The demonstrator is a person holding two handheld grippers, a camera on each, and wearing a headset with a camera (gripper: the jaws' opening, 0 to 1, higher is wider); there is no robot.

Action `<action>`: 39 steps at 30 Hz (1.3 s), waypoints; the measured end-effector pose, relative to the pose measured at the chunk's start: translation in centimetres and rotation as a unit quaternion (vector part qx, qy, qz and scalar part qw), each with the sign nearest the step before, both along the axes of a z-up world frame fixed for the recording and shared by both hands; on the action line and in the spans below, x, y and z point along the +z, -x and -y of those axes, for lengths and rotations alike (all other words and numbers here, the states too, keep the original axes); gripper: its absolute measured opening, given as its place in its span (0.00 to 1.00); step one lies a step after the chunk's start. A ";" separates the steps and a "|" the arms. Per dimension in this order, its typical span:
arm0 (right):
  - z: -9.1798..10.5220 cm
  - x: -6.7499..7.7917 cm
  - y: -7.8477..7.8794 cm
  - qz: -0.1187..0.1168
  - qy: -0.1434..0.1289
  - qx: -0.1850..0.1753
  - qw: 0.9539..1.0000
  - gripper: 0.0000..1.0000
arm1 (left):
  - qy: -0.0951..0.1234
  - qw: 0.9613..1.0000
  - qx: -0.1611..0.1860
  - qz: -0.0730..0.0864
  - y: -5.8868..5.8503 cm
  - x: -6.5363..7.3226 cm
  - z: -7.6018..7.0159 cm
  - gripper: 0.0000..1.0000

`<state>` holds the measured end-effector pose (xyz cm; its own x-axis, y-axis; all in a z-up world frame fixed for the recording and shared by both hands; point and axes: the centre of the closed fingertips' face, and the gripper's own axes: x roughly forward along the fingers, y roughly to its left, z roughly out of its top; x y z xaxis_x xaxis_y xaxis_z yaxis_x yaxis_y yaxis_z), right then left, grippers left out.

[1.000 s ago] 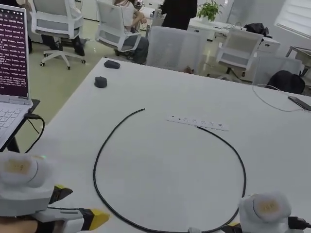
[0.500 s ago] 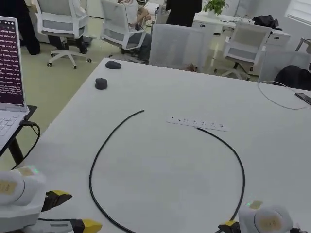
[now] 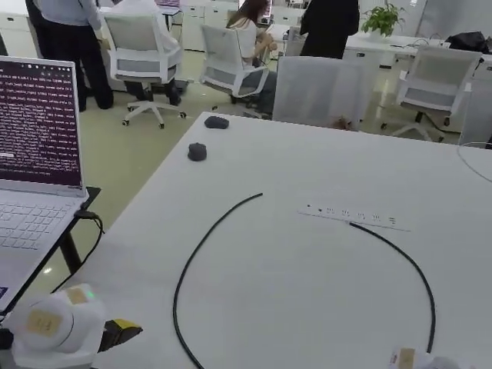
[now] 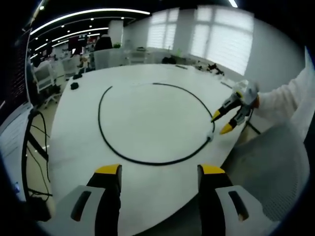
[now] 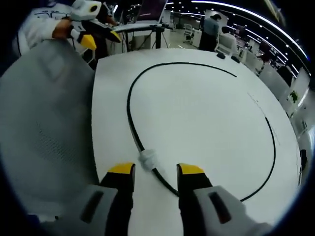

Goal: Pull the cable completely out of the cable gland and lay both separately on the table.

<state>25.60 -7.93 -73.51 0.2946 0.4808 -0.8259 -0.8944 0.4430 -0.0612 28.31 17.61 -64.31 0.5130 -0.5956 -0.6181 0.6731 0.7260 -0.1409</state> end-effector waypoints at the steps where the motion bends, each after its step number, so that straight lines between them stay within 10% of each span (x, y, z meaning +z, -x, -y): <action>1: 0.0 -0.3 0.0 0.000 0.006 0.007 1.000 0.33 | 0.000 1.000 0.001 0.000 0.0 0.0 0.0 0.63; 13: -1.0 -3.0 0.3 -0.004 -0.007 0.066 0.998 0.13 | -0.008 1.000 -0.001 -0.003 0.0 -0.4 -0.1 0.62; 22: -1.6 -2.1 0.9 -0.014 -0.052 0.037 0.998 0.13 | -0.007 1.000 -0.016 -0.004 0.3 -0.5 0.5 0.61; 32: -3.2 3.0 1.3 -0.003 -0.084 0.020 0.996 0.12 | 0.018 0.999 -0.038 0.024 0.5 1.3 1.8 0.59; 35: -4.0 4.6 1.4 0.004 -0.089 0.024 0.996 0.12 | 0.075 0.996 -0.047 0.016 1.0 2.8 3.1 0.57; 39: -5.7 7.0 1.2 0.020 -0.094 0.036 0.995 0.12 | 0.059 0.994 -0.090 0.036 1.5 4.1 3.9 0.54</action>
<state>24.42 -2.27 -66.48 0.2850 0.6468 -0.7074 -0.9228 0.3847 -0.0200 26.76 13.76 -60.20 0.4311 -0.7484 -0.5040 0.8022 0.5736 -0.1656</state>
